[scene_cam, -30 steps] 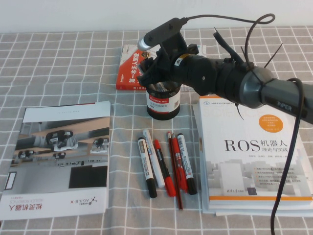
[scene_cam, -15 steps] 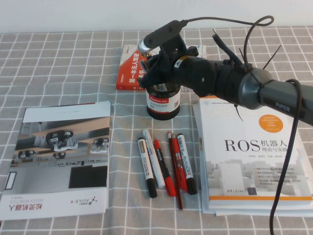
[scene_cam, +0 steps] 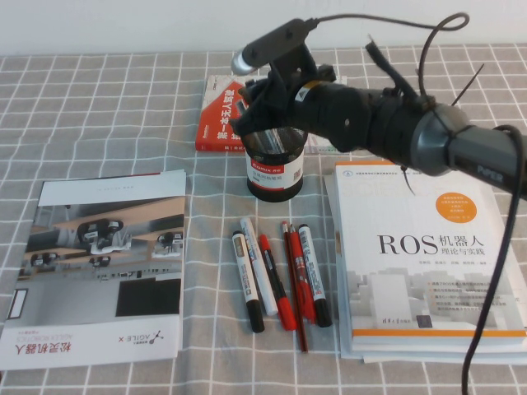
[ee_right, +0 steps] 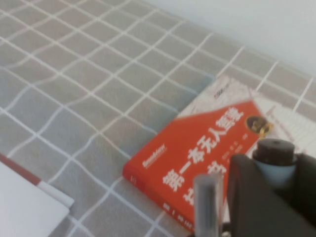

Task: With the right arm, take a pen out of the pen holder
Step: 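Take a marker out of the pen holder and lay it on the table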

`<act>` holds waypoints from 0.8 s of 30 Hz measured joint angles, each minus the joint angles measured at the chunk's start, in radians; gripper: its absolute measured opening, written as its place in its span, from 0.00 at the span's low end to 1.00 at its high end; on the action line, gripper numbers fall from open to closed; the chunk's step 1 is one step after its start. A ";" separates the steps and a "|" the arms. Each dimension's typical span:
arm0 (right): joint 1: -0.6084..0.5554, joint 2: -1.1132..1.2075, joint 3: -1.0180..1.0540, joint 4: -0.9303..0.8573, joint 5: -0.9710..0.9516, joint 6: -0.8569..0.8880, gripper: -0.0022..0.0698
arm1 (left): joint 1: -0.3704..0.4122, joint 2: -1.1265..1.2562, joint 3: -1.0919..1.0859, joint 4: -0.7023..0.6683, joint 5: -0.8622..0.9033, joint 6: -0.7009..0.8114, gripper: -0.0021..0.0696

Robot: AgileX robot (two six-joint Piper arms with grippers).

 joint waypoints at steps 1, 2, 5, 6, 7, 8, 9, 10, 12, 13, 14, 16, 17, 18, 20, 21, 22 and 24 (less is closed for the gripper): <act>0.000 -0.007 0.000 0.000 0.000 0.000 0.18 | 0.000 0.000 0.000 0.000 0.000 0.000 0.02; 0.000 -0.012 0.000 0.000 0.004 0.000 0.18 | 0.000 0.000 0.000 0.000 0.000 0.000 0.02; 0.000 -0.035 0.000 -0.004 0.022 -0.001 0.18 | 0.000 0.000 0.000 0.000 0.000 0.000 0.02; 0.000 -0.045 0.000 -0.008 0.026 -0.001 0.18 | 0.000 0.000 0.000 0.000 0.000 0.000 0.02; 0.000 -0.057 0.000 -0.012 0.029 -0.001 0.18 | 0.000 0.000 0.000 0.000 0.000 0.000 0.02; 0.000 -0.069 0.000 -0.014 0.031 -0.001 0.18 | 0.000 0.000 0.000 0.000 0.000 0.000 0.02; 0.000 -0.083 0.000 -0.014 0.033 -0.001 0.18 | 0.000 0.000 0.000 0.000 0.000 0.000 0.02; 0.000 -0.098 0.000 -0.016 0.033 -0.001 0.18 | 0.000 0.000 0.000 0.000 0.000 0.000 0.02; 0.000 -0.129 0.000 -0.023 0.037 -0.001 0.18 | 0.000 0.000 0.000 0.000 0.000 0.000 0.02; 0.000 -0.148 0.000 -0.029 0.043 -0.001 0.18 | 0.000 0.000 0.000 0.000 0.000 0.000 0.02; 0.000 -0.163 0.000 -0.036 0.048 -0.001 0.18 | 0.000 0.000 0.000 0.000 0.000 0.000 0.02; 0.000 -0.203 0.000 -0.045 0.067 -0.001 0.18 | 0.000 0.000 0.000 0.000 0.000 0.000 0.02; 0.000 -0.223 0.000 -0.048 0.078 -0.001 0.18 | 0.000 0.000 0.000 0.000 0.000 0.000 0.02; 0.000 -0.243 0.000 -0.050 0.090 -0.001 0.18 | 0.000 0.000 0.000 0.000 0.000 0.000 0.02; 0.000 -0.283 0.000 -0.054 0.123 0.014 0.18 | 0.000 0.000 0.000 0.000 0.000 0.000 0.02; 0.000 -0.300 0.003 -0.056 0.138 0.027 0.18 | 0.000 0.000 0.000 0.000 0.000 0.000 0.02; 0.000 -0.321 0.008 -0.058 0.158 0.048 0.18 | 0.000 0.000 0.000 0.000 0.000 0.000 0.02; 0.000 -0.358 0.021 -0.068 0.211 0.096 0.18 | 0.000 0.000 0.000 0.000 0.000 0.000 0.02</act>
